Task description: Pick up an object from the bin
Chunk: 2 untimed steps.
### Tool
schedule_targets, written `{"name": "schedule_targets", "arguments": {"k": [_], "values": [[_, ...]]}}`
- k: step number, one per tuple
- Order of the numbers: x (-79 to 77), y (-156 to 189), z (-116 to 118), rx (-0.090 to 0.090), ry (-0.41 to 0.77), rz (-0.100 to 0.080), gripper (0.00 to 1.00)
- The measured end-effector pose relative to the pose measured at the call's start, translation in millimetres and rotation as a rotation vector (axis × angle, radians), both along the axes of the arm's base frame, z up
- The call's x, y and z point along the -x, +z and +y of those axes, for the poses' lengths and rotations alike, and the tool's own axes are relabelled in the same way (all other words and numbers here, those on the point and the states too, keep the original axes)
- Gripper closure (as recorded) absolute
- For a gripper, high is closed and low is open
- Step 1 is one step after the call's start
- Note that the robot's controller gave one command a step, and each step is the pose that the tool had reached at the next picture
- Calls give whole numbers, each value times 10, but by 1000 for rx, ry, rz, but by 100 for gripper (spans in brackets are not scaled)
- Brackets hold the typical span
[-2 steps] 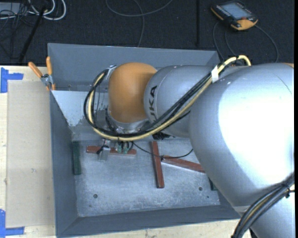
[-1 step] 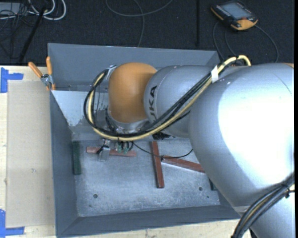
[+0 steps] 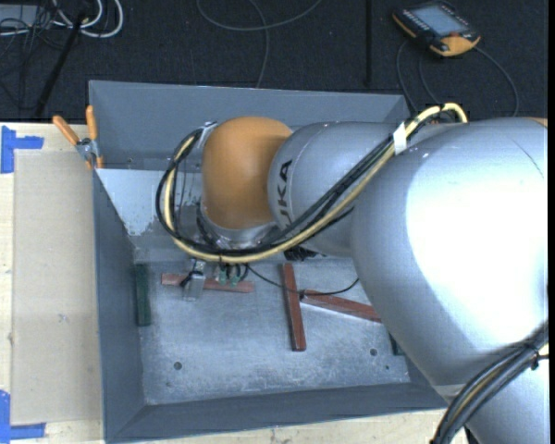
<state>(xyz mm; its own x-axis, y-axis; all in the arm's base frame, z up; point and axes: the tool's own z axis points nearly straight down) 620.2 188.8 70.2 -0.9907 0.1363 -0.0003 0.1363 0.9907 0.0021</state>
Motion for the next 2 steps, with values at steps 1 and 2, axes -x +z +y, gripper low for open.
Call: {"name": "schedule_targets", "arguments": {"k": [1, 2], "values": [[0, 0, 0, 0, 0, 0, 100], [160, 1414, 115, 1, -14, -1, 100]]}}
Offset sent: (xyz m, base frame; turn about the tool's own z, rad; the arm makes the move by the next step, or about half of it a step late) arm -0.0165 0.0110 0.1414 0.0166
